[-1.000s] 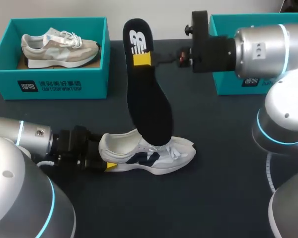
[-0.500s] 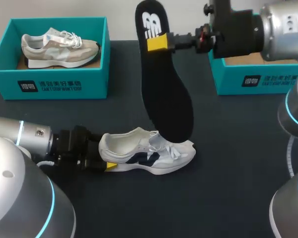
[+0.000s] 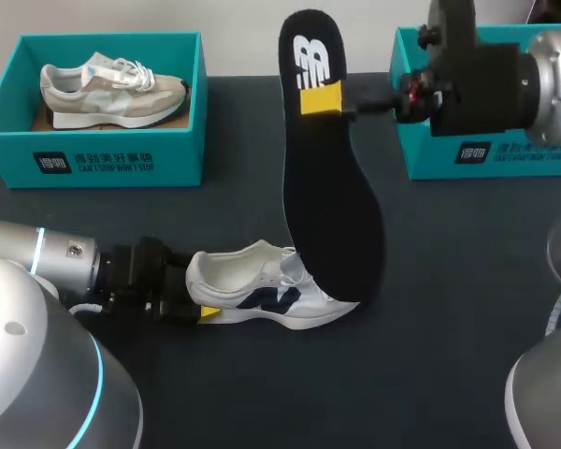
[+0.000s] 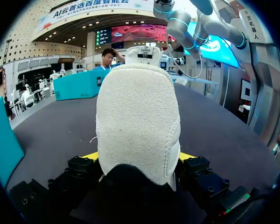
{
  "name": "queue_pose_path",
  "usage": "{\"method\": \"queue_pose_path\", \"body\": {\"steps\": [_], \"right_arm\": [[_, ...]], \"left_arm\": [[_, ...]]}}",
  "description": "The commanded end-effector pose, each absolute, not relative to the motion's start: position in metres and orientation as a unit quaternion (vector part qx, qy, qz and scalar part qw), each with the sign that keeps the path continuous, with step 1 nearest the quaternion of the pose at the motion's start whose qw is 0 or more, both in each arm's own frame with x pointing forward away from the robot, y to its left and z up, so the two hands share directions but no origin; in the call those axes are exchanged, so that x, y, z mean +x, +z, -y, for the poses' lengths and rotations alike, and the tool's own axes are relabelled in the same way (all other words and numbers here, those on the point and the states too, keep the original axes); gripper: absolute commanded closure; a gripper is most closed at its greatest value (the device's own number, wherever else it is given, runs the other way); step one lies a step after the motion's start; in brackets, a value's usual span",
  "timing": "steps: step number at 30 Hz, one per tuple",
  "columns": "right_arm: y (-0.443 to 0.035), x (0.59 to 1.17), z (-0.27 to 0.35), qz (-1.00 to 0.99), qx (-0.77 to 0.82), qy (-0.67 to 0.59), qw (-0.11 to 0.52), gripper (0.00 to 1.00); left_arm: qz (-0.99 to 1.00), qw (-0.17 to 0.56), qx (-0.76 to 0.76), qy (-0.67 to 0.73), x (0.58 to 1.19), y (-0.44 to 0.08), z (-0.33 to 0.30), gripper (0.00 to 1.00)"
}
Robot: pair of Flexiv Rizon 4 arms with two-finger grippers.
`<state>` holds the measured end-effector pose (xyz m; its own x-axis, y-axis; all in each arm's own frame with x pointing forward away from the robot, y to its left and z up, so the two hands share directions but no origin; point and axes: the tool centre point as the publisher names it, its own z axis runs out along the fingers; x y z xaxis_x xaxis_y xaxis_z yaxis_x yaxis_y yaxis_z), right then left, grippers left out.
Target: Take the shoe out of the shoebox, open the shoe tongue, remove and reinsert the insole, then place the shoe into the shoebox
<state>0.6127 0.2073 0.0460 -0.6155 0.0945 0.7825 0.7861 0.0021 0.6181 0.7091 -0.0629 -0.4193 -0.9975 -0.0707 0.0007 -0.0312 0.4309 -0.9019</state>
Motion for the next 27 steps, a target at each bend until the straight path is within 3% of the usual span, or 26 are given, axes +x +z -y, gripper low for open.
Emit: {"method": "queue_pose_path", "body": {"steps": [1,27], "right_arm": [[0.043,0.603,-0.207,0.642,-0.342,-0.626,0.280,1.00],[0.035,0.588,-0.210,0.620,-0.361,-0.638,0.278,1.00]], "left_arm": [[-0.846,0.019,-0.030,-0.532,0.710,-0.423,0.064,1.00],[-0.846,0.019,-0.030,-0.532,0.710,-0.423,0.064,1.00]]}}
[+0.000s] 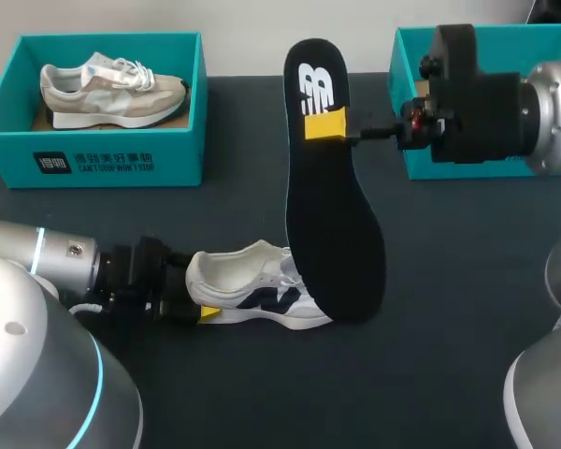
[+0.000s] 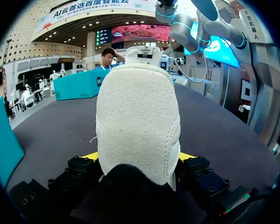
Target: Take the shoe out of the shoebox, open the shoe tongue, remove and reinsert the insole, then place the shoe into the shoebox
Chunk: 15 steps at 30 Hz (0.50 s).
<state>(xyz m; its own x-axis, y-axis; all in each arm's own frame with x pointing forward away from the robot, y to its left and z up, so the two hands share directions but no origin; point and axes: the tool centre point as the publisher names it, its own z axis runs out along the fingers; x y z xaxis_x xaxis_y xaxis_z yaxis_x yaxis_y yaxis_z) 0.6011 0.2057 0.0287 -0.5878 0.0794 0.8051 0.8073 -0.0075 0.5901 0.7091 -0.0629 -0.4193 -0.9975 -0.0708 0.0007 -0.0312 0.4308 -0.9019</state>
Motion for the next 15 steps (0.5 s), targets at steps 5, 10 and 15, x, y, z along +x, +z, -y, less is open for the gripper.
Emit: {"method": "queue_pose_path", "body": {"steps": [5,10,15], "right_arm": [[0.035,0.588,-0.210,0.620,-0.361,-0.638,0.278,1.00],[0.035,0.588,-0.210,0.620,-0.361,-0.638,0.278,1.00],[0.035,0.588,-0.210,0.620,-0.361,-0.638,0.278,1.00]], "left_arm": [[-0.848,0.016,-0.033,-0.529,0.704,-0.413,0.057,0.65],[-0.847,0.011,-0.040,-0.530,0.701,-0.405,0.049,0.00],[-0.858,0.010,-0.058,-0.510,0.702,-0.401,0.043,0.00]]}}
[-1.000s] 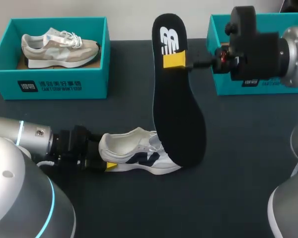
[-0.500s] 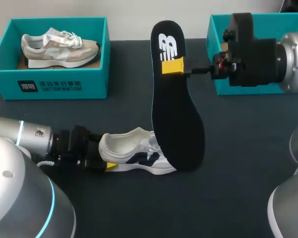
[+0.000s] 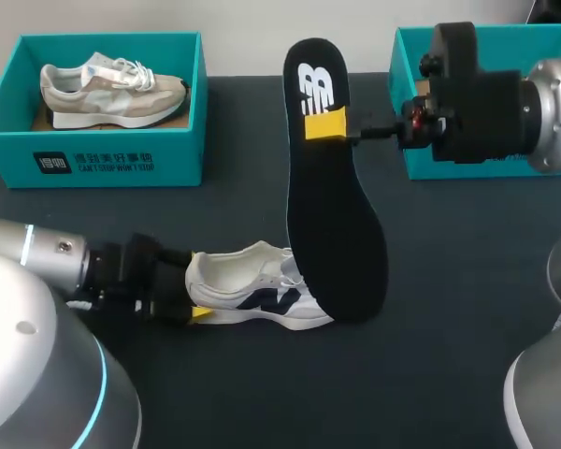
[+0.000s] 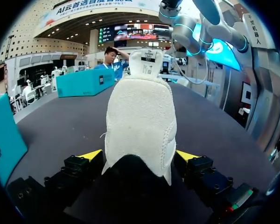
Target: Take the shoe out of the shoebox, open the shoe tongue, remove and reinsert the insole, then place the shoe into the shoebox
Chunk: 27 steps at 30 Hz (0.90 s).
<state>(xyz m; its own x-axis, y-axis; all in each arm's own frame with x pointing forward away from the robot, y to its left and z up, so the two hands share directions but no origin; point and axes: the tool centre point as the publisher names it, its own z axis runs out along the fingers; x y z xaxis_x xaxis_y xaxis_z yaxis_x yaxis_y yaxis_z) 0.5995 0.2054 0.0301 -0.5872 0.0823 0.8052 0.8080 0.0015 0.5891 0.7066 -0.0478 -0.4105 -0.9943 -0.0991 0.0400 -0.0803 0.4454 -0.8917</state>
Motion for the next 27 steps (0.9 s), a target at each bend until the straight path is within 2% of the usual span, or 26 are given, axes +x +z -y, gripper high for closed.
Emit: {"method": "queue_pose_path", "body": {"steps": [1,4,8,21,27], "right_arm": [[0.035,0.588,-0.210,0.620,-0.361,-0.638,0.278,1.00],[0.035,0.588,-0.210,0.620,-0.361,-0.638,0.278,1.00],[0.035,0.588,-0.210,0.620,-0.361,-0.638,0.278,1.00],[0.035,0.588,-0.210,0.620,-0.361,-0.638,0.278,1.00],[0.035,0.588,-0.210,0.620,-0.361,-0.638,0.278,1.00]], "left_arm": [[-0.861,0.007,-0.062,-0.505,0.702,-0.400,0.042,0.00],[-0.872,0.004,-0.067,-0.485,0.703,-0.394,0.037,0.00],[-0.888,-0.044,-0.052,-0.454,0.702,-0.385,0.030,0.00],[-0.894,-0.029,-0.035,-0.446,0.703,-0.382,0.026,0.00],[-0.922,-0.030,-0.033,-0.385,0.704,-0.361,0.025,0.00]]}}
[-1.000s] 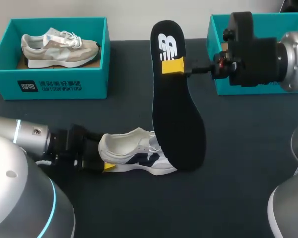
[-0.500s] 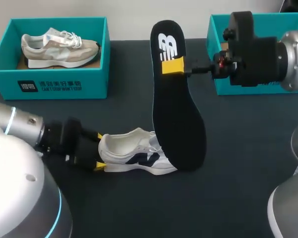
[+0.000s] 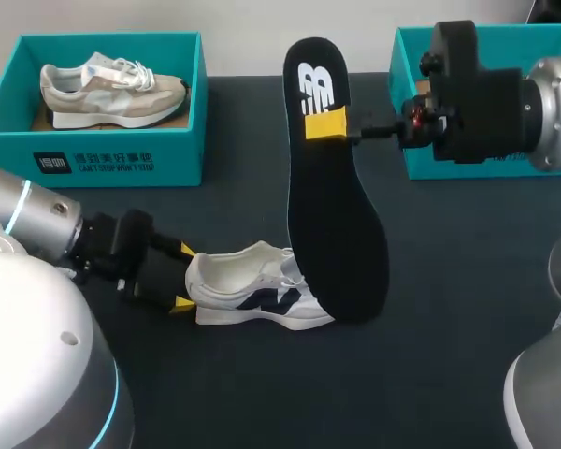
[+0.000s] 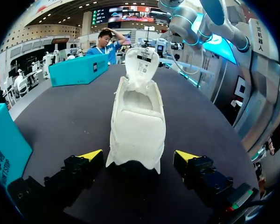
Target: Take the shoe out of the shoebox, open the shoe tongue, remove and reinsert the insole, then place the shoe into the shoebox
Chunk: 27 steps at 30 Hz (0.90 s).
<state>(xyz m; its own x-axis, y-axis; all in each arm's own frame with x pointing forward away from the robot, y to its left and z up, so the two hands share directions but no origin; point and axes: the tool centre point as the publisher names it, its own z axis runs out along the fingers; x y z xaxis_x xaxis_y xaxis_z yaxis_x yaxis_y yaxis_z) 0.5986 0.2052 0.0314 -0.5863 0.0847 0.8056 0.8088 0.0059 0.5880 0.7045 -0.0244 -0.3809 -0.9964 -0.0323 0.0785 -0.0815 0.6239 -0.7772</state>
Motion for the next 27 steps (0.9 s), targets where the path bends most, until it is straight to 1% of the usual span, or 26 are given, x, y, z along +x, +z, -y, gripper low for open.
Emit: {"method": "queue_pose_path", "body": {"steps": [1,2,3,6,7,10,15,22,27], "right_arm": [[0.035,0.588,-0.210,0.620,-0.361,-0.638,0.278,1.00],[0.035,0.588,-0.210,0.620,-0.361,-0.638,0.278,1.00],[0.035,0.588,-0.210,0.620,-0.361,-0.638,0.278,1.00],[0.035,0.588,-0.210,0.620,-0.361,-0.638,0.278,1.00],[0.035,0.588,-0.210,0.620,-0.361,-0.638,0.278,1.00],[0.035,0.588,-0.210,0.620,-0.361,-0.638,0.278,1.00],[0.035,0.588,-0.210,0.620,-0.361,-0.638,0.278,1.00],[0.035,0.588,-0.210,0.620,-0.361,-0.638,0.278,1.00],[0.035,0.588,-0.210,0.620,-0.361,-0.638,0.278,1.00]], "left_arm": [[0.923,0.032,0.025,0.383,0.703,-0.357,0.023,0.00],[0.928,0.043,0.025,0.370,0.703,-0.355,0.022,0.00],[0.931,0.032,0.028,0.362,0.703,-0.352,0.022,0.00],[0.942,0.044,0.020,0.333,0.702,-0.345,0.021,0.00],[0.945,0.060,0.018,0.321,0.702,-0.344,0.021,0.00],[0.958,0.079,0.010,0.276,0.701,-0.345,0.022,0.00],[0.974,0.089,-0.005,0.210,0.698,-0.351,0.024,0.00],[0.988,0.059,-0.022,0.140,0.692,-0.357,0.029,0.00],[0.991,0.065,-0.026,0.117,0.692,-0.362,0.028,0.00]]}}
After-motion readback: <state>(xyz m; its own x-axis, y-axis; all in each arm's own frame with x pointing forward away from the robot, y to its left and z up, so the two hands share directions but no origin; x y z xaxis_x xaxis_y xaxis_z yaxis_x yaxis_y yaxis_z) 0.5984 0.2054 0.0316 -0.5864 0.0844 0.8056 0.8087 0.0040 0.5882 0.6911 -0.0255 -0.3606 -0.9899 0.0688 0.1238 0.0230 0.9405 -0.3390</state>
